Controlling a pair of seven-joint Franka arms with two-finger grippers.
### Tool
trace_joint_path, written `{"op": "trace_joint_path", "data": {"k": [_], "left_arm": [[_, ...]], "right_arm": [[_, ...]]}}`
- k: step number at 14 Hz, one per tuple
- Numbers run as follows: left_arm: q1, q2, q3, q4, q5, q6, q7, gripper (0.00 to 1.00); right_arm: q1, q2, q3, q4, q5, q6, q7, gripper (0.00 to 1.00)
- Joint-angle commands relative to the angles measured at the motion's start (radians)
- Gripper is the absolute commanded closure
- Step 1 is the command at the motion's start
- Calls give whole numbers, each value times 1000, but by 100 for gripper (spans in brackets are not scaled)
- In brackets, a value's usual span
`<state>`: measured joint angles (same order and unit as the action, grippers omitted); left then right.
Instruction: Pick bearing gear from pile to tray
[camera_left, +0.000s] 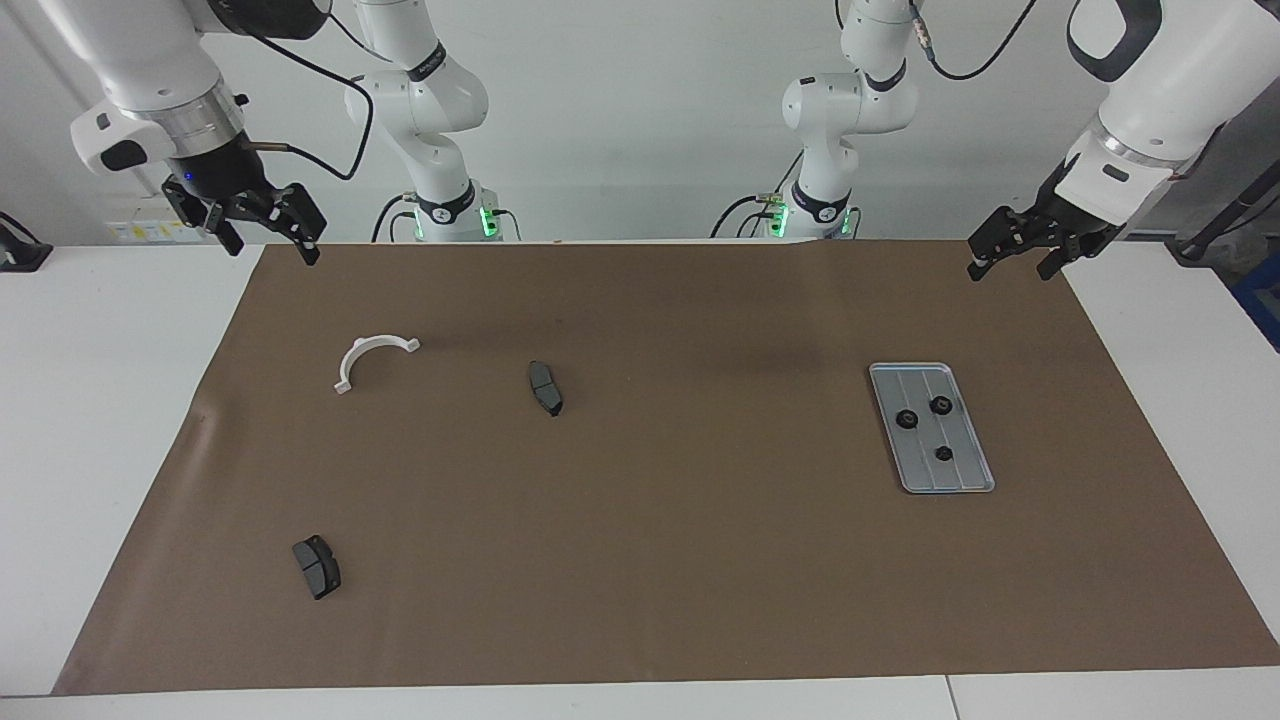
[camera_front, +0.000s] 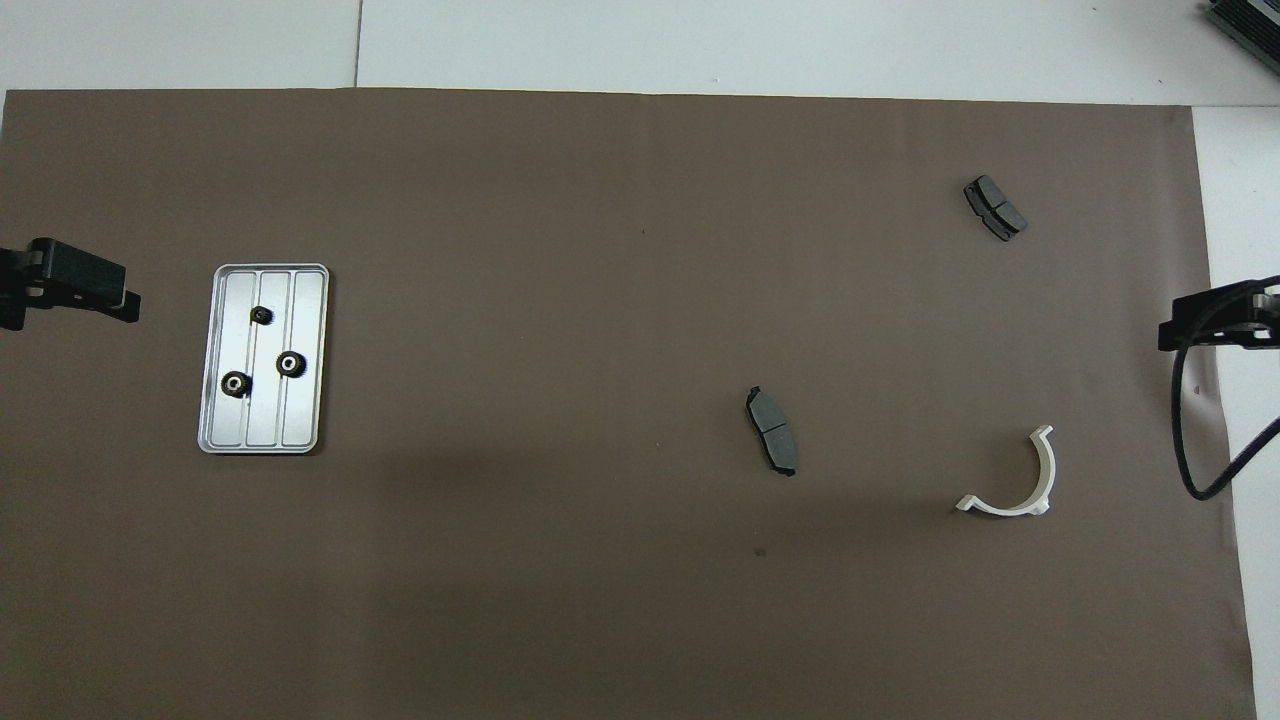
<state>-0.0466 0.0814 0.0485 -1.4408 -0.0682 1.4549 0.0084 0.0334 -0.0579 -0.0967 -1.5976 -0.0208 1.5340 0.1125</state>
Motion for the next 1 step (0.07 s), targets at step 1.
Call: {"op": "trace_joint_path", "data": {"k": [1], "left_arm": [[-6, -25, 2, -20, 18, -1, -10, 0]], "right_arm": [[-6, -23, 5, -27, 15, 3, 12, 0]]}}
